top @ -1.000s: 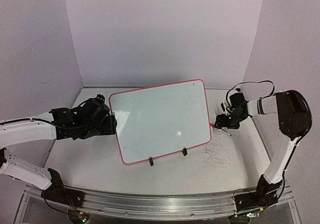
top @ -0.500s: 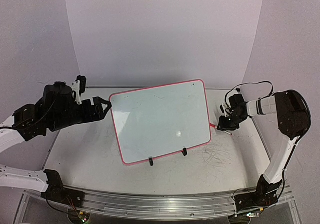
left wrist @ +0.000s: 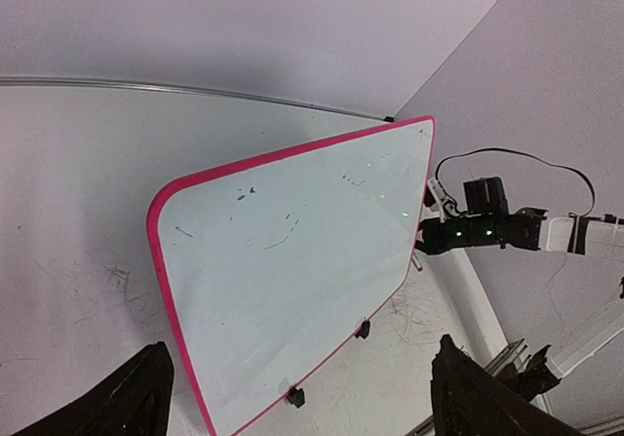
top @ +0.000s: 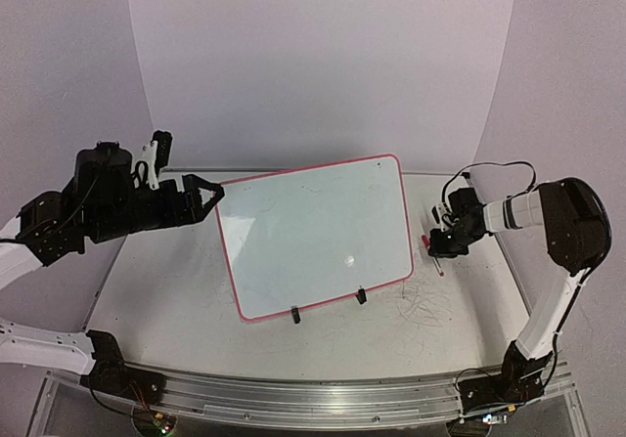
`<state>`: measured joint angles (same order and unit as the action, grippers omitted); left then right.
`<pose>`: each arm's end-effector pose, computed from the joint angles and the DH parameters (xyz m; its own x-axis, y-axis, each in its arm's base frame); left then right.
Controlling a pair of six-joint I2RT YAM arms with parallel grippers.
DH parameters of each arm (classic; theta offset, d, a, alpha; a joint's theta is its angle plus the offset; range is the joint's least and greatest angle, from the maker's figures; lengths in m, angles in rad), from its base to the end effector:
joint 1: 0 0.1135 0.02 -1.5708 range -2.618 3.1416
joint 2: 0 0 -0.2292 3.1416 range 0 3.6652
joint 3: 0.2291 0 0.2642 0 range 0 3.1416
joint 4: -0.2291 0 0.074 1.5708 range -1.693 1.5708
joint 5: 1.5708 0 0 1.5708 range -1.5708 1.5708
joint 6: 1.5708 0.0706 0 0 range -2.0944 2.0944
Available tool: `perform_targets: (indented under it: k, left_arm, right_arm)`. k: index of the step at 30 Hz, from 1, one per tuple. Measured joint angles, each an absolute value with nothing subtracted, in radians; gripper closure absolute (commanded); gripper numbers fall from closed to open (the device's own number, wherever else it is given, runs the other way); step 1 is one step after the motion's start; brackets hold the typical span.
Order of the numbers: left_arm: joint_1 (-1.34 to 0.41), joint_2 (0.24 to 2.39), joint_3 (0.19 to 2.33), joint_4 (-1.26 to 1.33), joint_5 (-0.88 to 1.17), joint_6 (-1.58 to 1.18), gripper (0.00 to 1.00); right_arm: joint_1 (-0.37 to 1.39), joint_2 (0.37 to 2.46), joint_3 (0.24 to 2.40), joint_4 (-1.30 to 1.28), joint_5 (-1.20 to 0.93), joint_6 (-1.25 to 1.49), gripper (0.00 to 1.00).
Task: Write a sentence on the whiteboard
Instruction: Pick up the whiteboard marker from the corner of the board, then pass from the right arm to the left
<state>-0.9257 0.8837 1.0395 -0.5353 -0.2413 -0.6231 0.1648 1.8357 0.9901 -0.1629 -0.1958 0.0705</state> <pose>0.1649 -0.1911 0.3371 -0.5558 -0.2038 -0.8060 0.3917 0.7909 -0.4701 0.3647 0.0746 0.0608 -0.8510 -0.0715 -0.5202 -0.2038 0.9580 0.2017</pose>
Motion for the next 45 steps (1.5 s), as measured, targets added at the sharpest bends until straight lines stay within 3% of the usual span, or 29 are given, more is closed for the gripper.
perform_targets:
  k: [6, 12, 17, 21, 25, 33, 41, 45]
  left_arm:
    - [-0.926, 0.906, 1.067, -0.493, -0.190, -0.612, 0.06]
    - [-0.926, 0.941, 1.067, -0.455, -0.119, -0.602, 0.05]
    - [-0.926, 0.987, 1.067, -0.392, -0.035, -0.603, 0.05]
    - [-0.926, 1.071, 1.068, -0.321, 0.077, -0.606, 0.09]
    - [-0.926, 1.165, 1.068, -0.274, 0.193, -0.622, 0.13]
    - [-0.954, 1.304, 1.079, -0.225, 0.382, -0.647, 0.25]
    - [-0.977, 1.327, 1.079, -0.213, 0.435, -0.660, 0.55]
    - [-0.976, 1.327, 1.076, -0.203, 0.450, -0.663, 0.64]
  right_arm:
    - [0.167, 1.729, 0.899, -0.154, -0.154, 0.111, 1.00]
    - [0.167, 1.416, 0.800, -0.119, -0.157, 0.133, 1.00]
    - [0.179, 1.071, 0.750, -0.046, -0.312, 0.136, 1.00]
    - [0.292, 0.954, 0.743, 0.010, -0.466, 0.129, 1.00]
    - [0.529, 0.987, 0.747, 0.014, -0.543, 0.091, 1.00]
    - [0.840, 1.227, 0.843, -0.011, -0.525, 0.010, 1.00]
    - [0.975, 1.356, 0.937, -0.014, -0.482, -0.053, 1.00]
    - [0.990, 1.373, 0.949, -0.012, -0.462, -0.065, 1.00]
